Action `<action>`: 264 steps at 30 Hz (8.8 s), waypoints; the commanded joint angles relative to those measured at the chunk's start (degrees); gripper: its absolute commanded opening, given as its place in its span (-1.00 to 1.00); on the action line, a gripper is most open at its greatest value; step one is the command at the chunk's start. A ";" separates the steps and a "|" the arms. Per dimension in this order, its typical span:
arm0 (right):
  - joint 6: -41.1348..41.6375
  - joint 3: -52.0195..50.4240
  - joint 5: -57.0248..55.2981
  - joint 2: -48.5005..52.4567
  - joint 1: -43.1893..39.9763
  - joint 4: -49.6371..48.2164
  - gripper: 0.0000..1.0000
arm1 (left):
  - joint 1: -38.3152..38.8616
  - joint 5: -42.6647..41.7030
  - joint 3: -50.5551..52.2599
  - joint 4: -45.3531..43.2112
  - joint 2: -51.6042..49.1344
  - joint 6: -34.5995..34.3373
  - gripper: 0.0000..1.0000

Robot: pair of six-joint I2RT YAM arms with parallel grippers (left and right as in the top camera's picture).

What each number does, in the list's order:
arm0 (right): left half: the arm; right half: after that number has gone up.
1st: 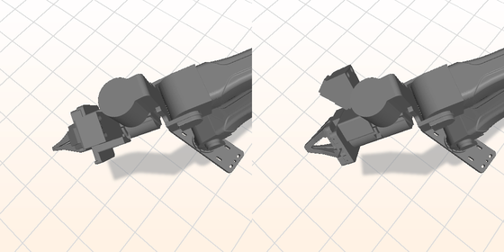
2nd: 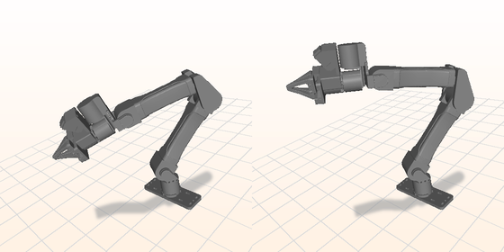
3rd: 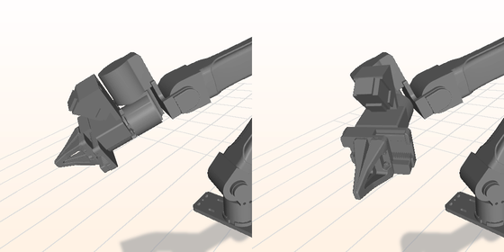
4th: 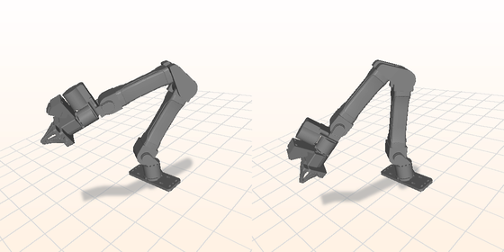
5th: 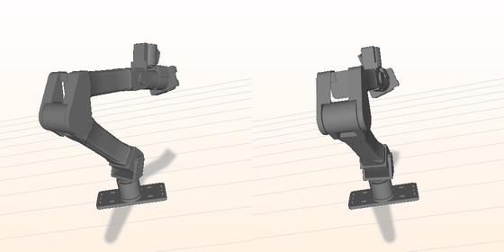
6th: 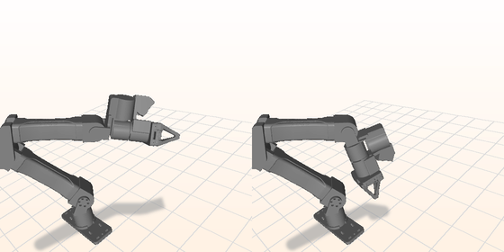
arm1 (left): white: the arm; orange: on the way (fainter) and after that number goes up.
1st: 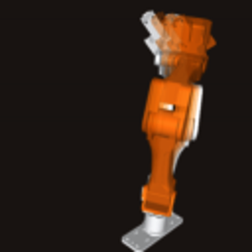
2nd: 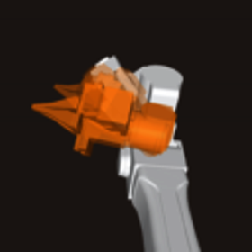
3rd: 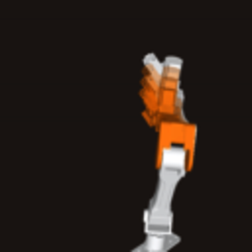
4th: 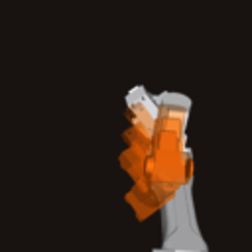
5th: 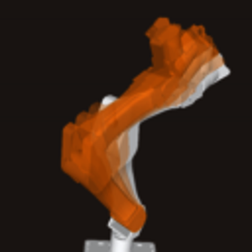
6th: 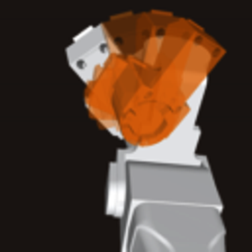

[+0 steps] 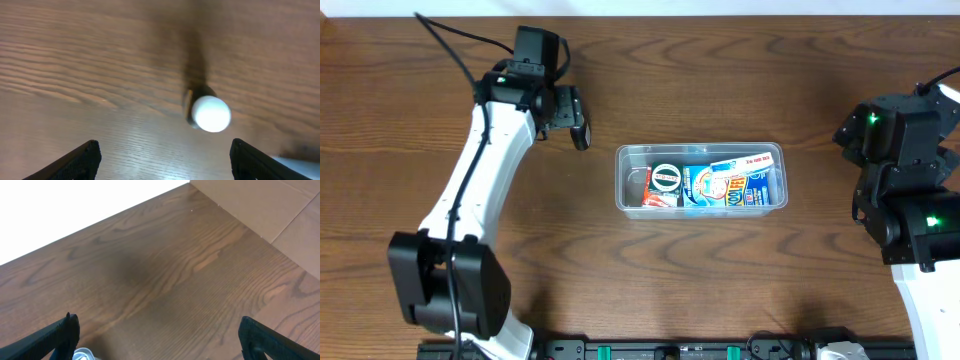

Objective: Pack container
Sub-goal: 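Withdraw the left gripper and reach to the black bottle, then lower the left gripper onto the black bottle and grasp it, then lift the black bottle and carry it over the container, then lower the bottle into the container beside the green tin and release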

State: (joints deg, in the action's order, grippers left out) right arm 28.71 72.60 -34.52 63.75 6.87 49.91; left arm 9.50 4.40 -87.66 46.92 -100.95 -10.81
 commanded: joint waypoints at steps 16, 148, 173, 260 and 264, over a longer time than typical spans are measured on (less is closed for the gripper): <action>0.61 0.68 -1.03 0.13 -0.59 0.07 0.98 | -0.02 -4.00 -37.35 25.46 -22.05 2.23 0.65; 0.61 0.68 -1.01 0.13 -0.59 0.07 0.99 | 23.69 -2.45 -14.27 27.61 -8.28 -19.54 -0.44; 0.61 0.68 -1.03 0.13 -0.59 0.07 0.98 | 23.71 -2.69 -13.70 26.23 -11.85 -20.39 -0.44; 0.61 0.68 -1.01 0.13 -0.59 0.09 0.98 | 23.96 -1.70 -18.86 25.42 -11.43 -8.90 0.41; 0.61 0.68 -1.03 0.13 -0.59 0.07 0.98 | 23.96 2.38 -19.10 25.90 -5.46 -8.90 0.96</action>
State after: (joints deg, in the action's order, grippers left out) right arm 28.71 72.60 -34.54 63.75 6.87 49.91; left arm 33.63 2.26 -104.66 72.10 -112.71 -20.21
